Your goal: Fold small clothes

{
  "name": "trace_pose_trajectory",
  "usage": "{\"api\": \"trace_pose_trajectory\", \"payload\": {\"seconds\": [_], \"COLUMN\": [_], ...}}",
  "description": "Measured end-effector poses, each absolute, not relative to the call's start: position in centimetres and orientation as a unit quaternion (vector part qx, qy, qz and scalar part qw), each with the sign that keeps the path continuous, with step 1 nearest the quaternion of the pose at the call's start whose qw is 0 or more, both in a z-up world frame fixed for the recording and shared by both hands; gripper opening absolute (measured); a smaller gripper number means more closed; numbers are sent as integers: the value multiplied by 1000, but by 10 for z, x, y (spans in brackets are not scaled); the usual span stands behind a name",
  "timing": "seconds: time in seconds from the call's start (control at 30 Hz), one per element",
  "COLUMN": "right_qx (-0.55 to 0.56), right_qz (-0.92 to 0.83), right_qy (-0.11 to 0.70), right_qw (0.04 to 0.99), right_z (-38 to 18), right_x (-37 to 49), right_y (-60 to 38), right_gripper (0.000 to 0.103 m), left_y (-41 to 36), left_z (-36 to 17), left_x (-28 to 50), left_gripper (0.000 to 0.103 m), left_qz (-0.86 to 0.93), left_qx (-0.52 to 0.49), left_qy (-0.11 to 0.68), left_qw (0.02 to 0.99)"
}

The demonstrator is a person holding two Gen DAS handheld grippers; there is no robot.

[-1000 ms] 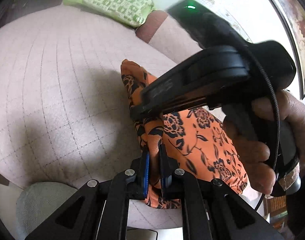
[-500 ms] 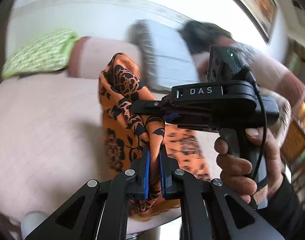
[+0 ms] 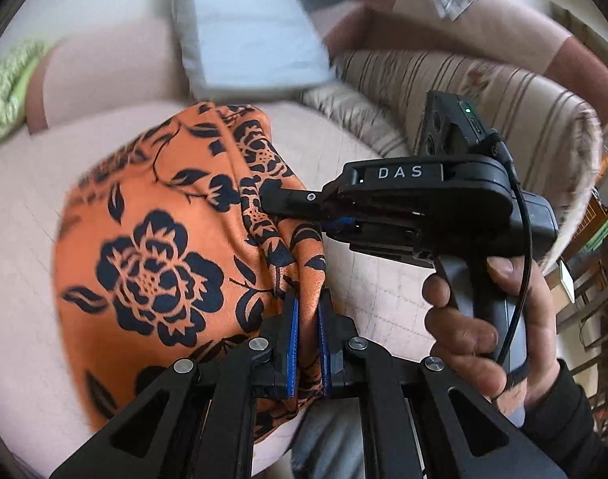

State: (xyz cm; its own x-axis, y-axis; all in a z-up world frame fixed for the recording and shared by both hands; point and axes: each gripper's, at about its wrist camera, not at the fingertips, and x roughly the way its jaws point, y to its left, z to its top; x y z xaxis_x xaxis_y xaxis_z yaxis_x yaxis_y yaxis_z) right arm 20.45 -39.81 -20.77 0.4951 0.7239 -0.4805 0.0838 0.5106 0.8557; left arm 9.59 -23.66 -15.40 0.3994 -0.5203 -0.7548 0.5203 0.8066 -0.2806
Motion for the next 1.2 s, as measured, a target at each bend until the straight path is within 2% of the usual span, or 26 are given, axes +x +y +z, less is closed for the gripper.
{"api": "trace_pose_trajectory", "payload": {"seconds": [0.2,0.23,0.33,0.4,0.47,0.57,0.7,0.77,0.8,0.83,0.87,1.07,1.2], "right_qx": [459,461,447,432,431,415,381,358,349,344,340,337,335], "right_qz": [180,175,154,146,161,180,164,138,125,117,113,88,49], "right_qy": [477,479,472,453,415,409,457,487,497,501,501,461,499], "right_qw": [728,726,744,766,784,793,787,785,785,786,787,816,798], "right_z": [-257,-261,-244,-223,-195,-179,-204,-220,-227,-229,-227,-187,-225], "right_x": [202,201,185,175,160,156,173,178,179,178,175,128,139], "right_y": [-407,-406,-413,-415,-417,-404,-382,-375,-372,-370,-370,-383,-389], "right_gripper": [9,14,18,32,43,47,47,45,39,19,6,4,5], "left_y": [-247,-244,-227,-209,-188,-159,-141,-137,-136,-138,-139,-150,-157], "left_z": [-189,-189,-170,-152,-140,-136,-152,-161,-165,-169,-171,-162,-177], "left_x": [128,130,128,116,109,105,112,117,118,120,119,110,120], "left_gripper": [12,12,16,29,31,33,33,33,33,33,33,33,33], "left_qz": [-312,-318,-346,-349,-345,-311,-257,-253,-251,-246,-243,-259,-260], "left_qx": [-13,-23,-41,-38,-33,-34,-50,-63,-66,-65,-65,-58,-47], "left_qy": [495,504,496,473,451,450,477,489,494,500,504,506,521], "left_qw": [811,803,795,808,823,837,839,832,830,828,826,821,812]}}
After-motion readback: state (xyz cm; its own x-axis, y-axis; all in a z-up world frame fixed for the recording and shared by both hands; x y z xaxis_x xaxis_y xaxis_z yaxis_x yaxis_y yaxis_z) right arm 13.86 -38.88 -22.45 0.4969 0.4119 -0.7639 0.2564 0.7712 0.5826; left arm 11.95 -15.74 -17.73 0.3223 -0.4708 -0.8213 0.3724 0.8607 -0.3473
